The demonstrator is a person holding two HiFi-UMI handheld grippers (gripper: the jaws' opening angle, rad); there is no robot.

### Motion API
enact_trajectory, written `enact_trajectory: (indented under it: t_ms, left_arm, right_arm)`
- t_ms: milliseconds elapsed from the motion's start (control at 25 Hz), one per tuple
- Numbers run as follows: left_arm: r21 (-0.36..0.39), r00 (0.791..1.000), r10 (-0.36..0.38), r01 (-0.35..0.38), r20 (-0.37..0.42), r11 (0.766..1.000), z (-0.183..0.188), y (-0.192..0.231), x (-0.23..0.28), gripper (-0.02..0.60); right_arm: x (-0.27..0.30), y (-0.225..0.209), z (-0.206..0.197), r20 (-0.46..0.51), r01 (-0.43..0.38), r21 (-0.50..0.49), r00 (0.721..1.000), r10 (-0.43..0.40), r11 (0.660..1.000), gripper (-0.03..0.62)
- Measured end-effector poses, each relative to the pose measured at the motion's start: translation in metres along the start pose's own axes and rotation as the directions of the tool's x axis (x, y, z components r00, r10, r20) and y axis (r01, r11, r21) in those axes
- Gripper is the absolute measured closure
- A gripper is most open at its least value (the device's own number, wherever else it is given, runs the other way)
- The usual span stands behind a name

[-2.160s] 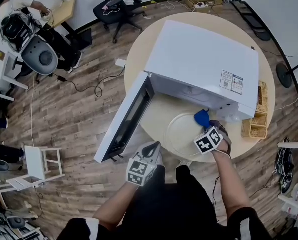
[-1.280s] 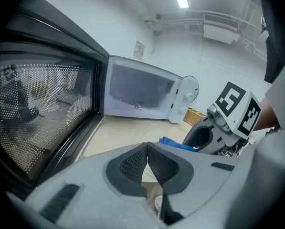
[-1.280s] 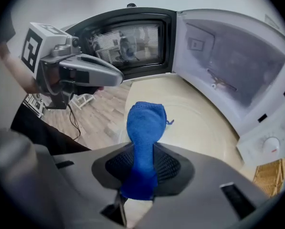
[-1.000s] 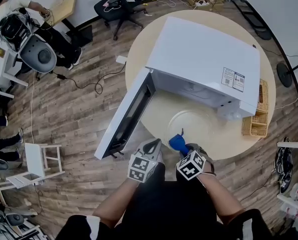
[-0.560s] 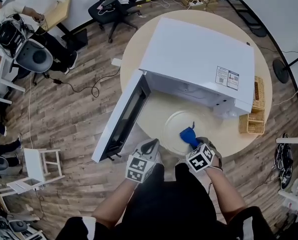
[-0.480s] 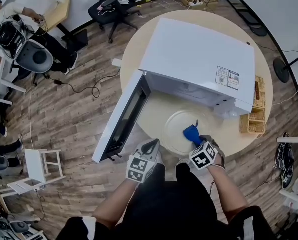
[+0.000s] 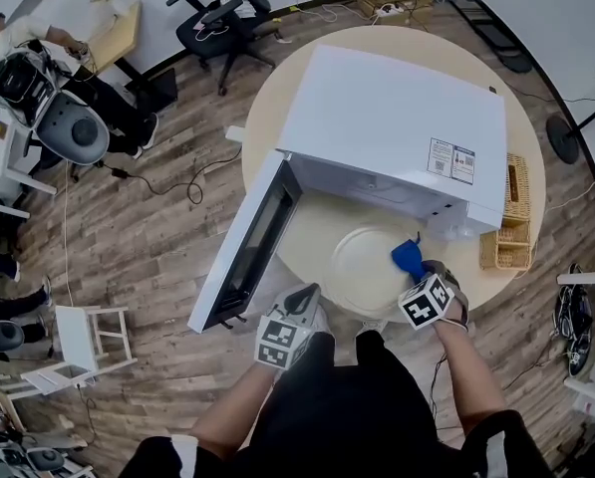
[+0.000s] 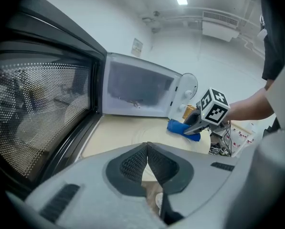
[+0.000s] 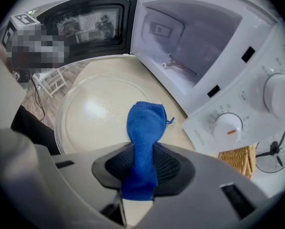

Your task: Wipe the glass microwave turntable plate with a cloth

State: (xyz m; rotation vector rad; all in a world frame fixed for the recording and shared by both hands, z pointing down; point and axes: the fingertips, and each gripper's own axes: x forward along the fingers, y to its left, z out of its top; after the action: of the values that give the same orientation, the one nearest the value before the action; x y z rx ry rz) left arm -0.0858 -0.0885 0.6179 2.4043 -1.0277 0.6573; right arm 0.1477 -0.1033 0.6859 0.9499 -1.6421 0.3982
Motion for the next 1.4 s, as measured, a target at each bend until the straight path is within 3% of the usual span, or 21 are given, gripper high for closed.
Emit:
enact_trajectory:
  t_ms: [280,400,480,640,840,1080,1240,1320,1400]
  left_arm:
    - [0.002,1.000,-0.005,0.005,0.011,1.000,0.007,-0.003,0.006,0.575]
    - [0.006,1.000,-0.003,0.003,0.021,1.000,0.013,-0.003,0.007,0.575]
    - [0.007,0.999,-0.002,0.002,0.032,1.000,0.019,-0.004,0.007,0.575]
    - [0.014,0.998,-0.002,0.001,0.069,1.000,0.036,-0.005,0.006,0.575]
    - [0.029,0.989,0.011,-0.016,0.146,0.999,0.070,-0.005,-0.005,0.575]
    - [0.040,0.961,0.046,-0.059,0.272,0.997,0.116,-0.005,-0.021,0.575]
    - [0.048,0.936,0.064,-0.086,0.345,0.995,0.145,-0.003,-0.036,0.575]
    - [0.052,0.925,0.072,-0.098,0.372,0.994,0.156,-0.004,-0.044,0.575]
    - [0.057,0.916,0.078,-0.108,0.393,0.993,0.163,-0.004,-0.051,0.575]
  right_arm:
    - [-0.011,0.004,0.010,0.066,0.013,0.015,0.998,-0.014,1.000,0.485]
    - [-0.035,0.007,0.032,0.195,0.005,0.043,0.981,-0.013,0.999,0.485]
    - [-0.058,0.008,0.053,0.312,-0.006,0.074,0.950,-0.018,0.997,0.485]
    - [-0.108,0.005,0.092,0.521,-0.011,0.113,0.852,-0.050,0.994,0.487]
    - [-0.175,0.000,0.130,0.713,0.005,0.146,0.693,-0.108,0.989,0.487]
    - [-0.248,-0.012,0.155,0.858,0.080,0.139,0.488,-0.160,0.987,0.488]
    - [-0.293,-0.026,0.168,0.918,0.078,0.213,0.325,-0.227,0.974,0.490]
    - [-0.308,-0.031,0.170,0.927,0.079,0.235,0.281,-0.247,0.969,0.490]
    - [-0.315,-0.034,0.169,0.929,0.083,0.246,0.266,-0.259,0.966,0.491]
